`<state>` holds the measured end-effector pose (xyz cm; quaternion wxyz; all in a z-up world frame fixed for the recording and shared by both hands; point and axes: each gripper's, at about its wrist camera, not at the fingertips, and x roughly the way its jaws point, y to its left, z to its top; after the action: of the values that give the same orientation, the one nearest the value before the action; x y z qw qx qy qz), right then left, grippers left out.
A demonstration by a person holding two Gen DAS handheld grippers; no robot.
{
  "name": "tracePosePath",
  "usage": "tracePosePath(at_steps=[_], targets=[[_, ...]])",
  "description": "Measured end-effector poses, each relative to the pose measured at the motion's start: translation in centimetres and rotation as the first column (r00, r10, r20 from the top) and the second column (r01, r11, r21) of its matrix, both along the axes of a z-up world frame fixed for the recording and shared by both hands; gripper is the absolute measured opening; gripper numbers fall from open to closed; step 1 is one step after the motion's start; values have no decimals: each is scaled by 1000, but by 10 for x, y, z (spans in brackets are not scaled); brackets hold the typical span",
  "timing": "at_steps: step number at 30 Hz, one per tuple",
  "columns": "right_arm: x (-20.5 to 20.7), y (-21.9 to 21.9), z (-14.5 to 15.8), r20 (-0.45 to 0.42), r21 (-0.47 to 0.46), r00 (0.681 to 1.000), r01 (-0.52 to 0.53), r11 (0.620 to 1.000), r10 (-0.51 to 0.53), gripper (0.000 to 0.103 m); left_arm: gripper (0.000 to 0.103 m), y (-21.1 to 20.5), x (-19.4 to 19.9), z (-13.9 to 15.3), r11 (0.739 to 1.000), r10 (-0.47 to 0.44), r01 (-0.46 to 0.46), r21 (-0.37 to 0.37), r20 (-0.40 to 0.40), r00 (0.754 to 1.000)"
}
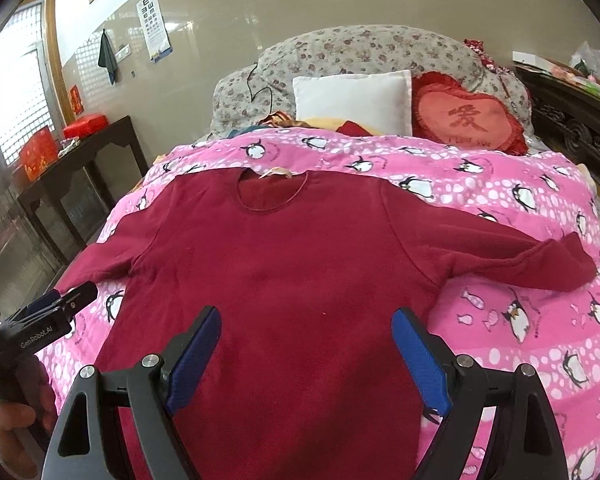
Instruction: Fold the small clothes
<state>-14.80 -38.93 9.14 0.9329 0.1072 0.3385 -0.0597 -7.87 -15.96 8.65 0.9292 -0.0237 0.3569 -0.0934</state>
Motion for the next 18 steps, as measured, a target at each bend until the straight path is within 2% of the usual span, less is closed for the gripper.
tracePosePath(at_steps=[9, 15, 18], targets=[[29, 13, -5, -25, 9, 1000, -14, 1000, 15, 87, 102, -3, 15, -11, 1000, 5, -5, 8, -18, 1000], [52, 26, 2, -8, 33, 1000, -19, 999, 19, 87, 102, -9, 25, -19, 1000, 1, 0, 21, -26, 1000], [64, 34, -1, 5, 16, 1000, -17, 1000, 17, 87, 102, -10, 29, -21, 1000, 4, -4, 19, -4, 1000]])
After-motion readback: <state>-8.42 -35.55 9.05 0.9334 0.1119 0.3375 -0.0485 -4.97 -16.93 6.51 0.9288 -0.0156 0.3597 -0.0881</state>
